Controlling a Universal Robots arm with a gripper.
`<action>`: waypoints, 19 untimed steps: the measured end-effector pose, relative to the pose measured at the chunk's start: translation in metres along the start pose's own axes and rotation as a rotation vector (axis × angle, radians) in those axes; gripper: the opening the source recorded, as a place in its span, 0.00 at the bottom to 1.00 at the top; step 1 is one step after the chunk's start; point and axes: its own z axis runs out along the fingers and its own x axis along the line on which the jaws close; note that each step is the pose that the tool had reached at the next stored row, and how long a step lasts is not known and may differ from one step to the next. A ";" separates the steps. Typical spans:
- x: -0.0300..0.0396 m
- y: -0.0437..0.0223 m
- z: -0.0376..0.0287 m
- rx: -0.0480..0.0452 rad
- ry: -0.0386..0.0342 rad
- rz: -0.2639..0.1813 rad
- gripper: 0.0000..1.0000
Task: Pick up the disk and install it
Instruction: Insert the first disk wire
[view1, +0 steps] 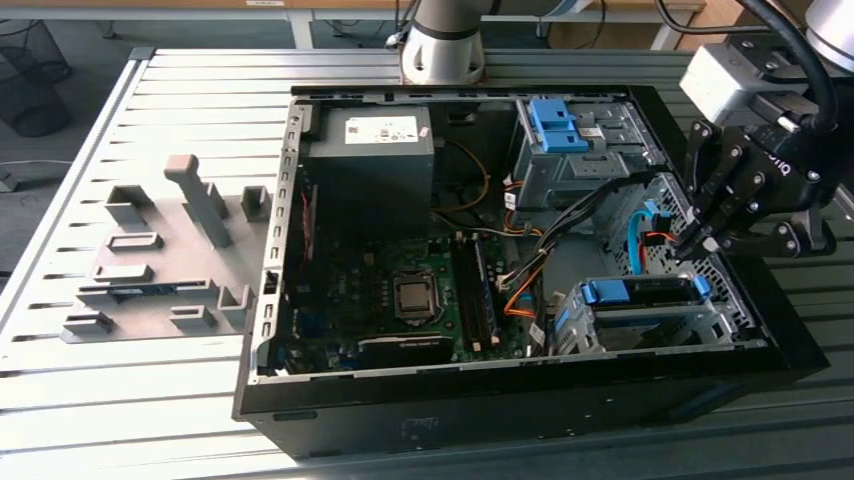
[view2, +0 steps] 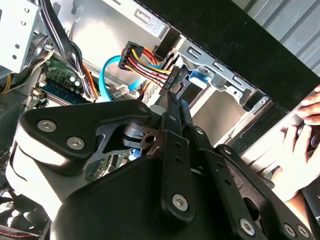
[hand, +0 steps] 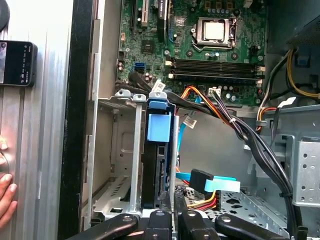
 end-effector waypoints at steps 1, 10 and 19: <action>0.0000 0.0000 0.0000 0.0000 0.0000 0.000 0.17; 0.0000 0.0000 0.0000 0.0001 0.0000 0.000 0.31; 0.0000 0.0000 0.0000 0.0000 0.0000 -0.001 0.31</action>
